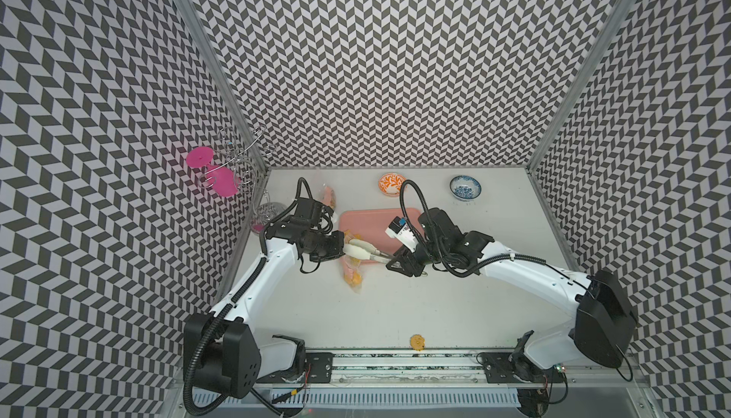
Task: Put the cookies into a resealable bag to prevent moisture
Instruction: Place the cookie in the ziploc bag, then pick up the cookie from the tray.
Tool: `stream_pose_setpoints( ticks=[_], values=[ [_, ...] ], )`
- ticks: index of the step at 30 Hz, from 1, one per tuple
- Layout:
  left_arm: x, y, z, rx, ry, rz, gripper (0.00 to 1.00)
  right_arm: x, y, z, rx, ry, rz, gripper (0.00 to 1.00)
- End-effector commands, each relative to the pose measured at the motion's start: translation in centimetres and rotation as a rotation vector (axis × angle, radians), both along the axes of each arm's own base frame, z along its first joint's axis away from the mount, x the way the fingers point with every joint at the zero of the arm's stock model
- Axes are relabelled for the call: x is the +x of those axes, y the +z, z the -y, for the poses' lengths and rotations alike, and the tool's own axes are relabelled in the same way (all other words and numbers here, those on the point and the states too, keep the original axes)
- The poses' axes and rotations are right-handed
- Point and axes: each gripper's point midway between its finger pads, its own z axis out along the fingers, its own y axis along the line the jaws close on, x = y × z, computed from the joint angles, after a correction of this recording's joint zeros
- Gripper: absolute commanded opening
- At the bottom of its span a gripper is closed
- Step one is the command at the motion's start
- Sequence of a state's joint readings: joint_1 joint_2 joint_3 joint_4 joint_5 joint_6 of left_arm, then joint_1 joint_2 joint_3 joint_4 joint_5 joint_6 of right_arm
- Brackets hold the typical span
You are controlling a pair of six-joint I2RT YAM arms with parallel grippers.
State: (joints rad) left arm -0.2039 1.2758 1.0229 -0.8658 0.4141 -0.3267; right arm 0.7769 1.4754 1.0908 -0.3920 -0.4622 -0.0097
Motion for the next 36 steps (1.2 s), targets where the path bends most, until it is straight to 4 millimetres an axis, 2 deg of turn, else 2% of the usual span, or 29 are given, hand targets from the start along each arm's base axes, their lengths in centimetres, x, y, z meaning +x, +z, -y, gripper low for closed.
stream_pose_setpoints(
  ticks=[1, 5, 7, 10, 13, 15, 20, 27, 36],
  values=[
    [-0.2, 0.6, -1.6, 0.048, 0.024, 0.027, 0.00, 2.8, 3.7, 1.4, 0.019, -0.077, 0.148, 0.45],
    [-0.3, 0.6, -2.2, 0.047, 0.047, 0.034, 0.00, 5.2, 4.1, 2.8, -0.004, -0.140, 0.210, 0.45],
    [-0.5, 0.4, -2.5, 0.049, 0.056, 0.032, 0.00, 6.1, 3.6, 3.1, -0.044, -0.157, 0.245, 0.45],
    [-0.9, 0.0, -2.9, 0.054, 0.069, 0.019, 0.00, 6.9, 2.0, 3.1, -0.111, -0.140, 0.258, 0.45],
    [-0.8, 0.5, -3.5, 0.061, 0.089, 0.035, 0.00, 7.6, -0.5, 2.9, -0.219, -0.110, 0.272, 0.45],
    [-0.6, 0.9, -4.1, 0.073, 0.108, 0.047, 0.00, 8.0, -2.0, 2.6, -0.288, -0.093, 0.322, 0.45],
    [-1.0, 0.3, -4.7, 0.071, 0.113, 0.026, 0.00, 8.6, -3.9, 0.7, -0.382, -0.039, 0.425, 0.47],
    [-1.3, 0.1, -5.1, 0.077, 0.118, 0.019, 0.00, 8.6, -7.0, -1.3, -0.477, 0.049, 0.485, 0.52],
    [-1.1, 0.0, -5.1, 0.077, 0.108, 0.015, 0.00, 10.1, -8.3, -2.7, -0.529, 0.026, 0.473, 0.52]
  ],
)
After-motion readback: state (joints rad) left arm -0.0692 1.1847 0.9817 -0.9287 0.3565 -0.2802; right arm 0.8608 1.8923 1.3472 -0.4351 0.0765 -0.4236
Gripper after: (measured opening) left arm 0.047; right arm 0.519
